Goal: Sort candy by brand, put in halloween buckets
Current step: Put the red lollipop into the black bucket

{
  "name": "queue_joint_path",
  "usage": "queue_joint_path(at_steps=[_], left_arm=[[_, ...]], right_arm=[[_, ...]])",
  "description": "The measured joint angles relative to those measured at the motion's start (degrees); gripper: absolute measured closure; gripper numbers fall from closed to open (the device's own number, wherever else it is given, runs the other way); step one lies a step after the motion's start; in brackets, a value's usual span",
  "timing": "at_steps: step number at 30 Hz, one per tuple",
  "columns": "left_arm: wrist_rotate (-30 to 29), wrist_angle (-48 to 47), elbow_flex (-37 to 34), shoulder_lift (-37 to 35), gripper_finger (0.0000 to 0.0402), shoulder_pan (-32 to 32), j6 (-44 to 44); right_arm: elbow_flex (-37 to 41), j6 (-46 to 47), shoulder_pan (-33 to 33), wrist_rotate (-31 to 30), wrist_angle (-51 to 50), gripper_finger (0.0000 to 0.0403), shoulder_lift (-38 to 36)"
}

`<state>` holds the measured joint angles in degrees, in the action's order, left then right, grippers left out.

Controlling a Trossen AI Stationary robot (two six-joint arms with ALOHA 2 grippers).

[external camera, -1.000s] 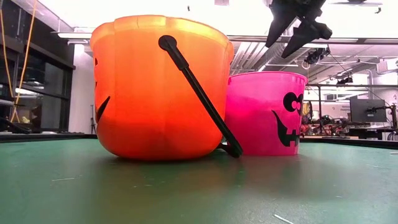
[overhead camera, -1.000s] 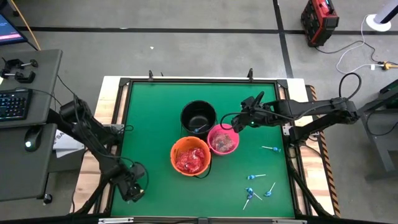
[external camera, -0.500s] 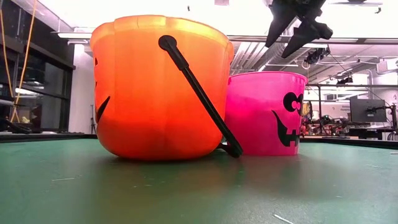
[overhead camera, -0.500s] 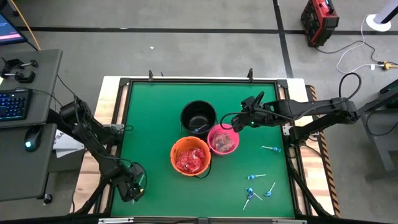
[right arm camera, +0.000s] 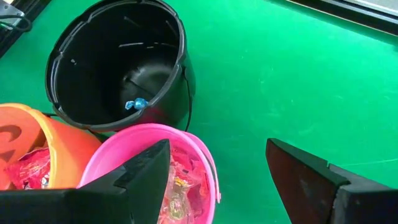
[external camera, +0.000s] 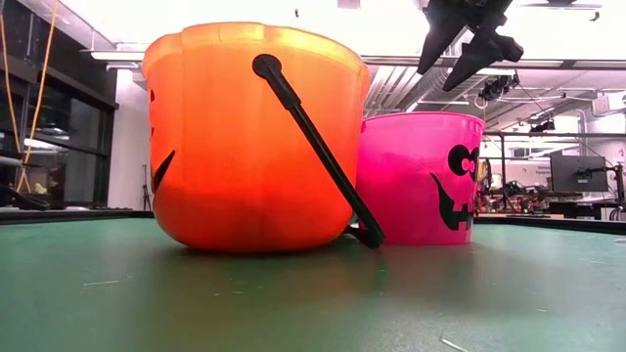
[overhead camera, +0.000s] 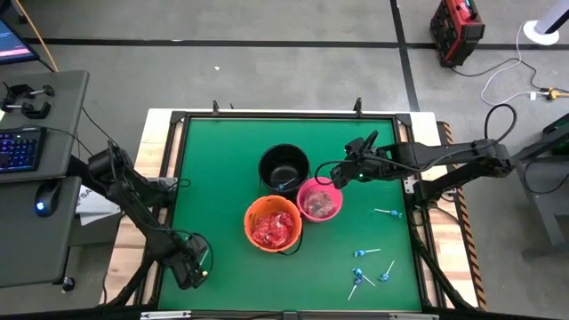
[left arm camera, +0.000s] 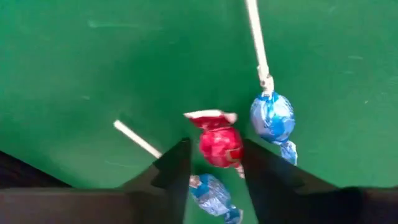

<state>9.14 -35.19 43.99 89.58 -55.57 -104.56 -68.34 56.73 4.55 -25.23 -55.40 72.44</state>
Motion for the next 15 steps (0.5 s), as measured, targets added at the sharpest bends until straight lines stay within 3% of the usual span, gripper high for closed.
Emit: queue_joint_path(at_steps=[4,6,11,15], left_arm=[[-2.0,-1.0,-0.2,-2.8,0.0366,0.1,0.2],[-2.7,-2.7,-0.2,-5.3,0.0389,0.1,0.2],[-4.5,-7.7,-0.2,-13.8,0.0394,0.4,1.2],[-10.9,-10.5,-0.1,-22.0,0.0399,1.2,1.5]], right_arm=[[0.0,-0.1,0.0,0.0,0.0,0.0143,0.0],[0.0,-0.3,0.0,0.0,0.0,0.0143,0.0],[0.0,-1.5,0.0,0.0,0.0,0.0143,0.0],[0.0,-1.6,0.0,0.0,0.0,0.0143,0.0]])
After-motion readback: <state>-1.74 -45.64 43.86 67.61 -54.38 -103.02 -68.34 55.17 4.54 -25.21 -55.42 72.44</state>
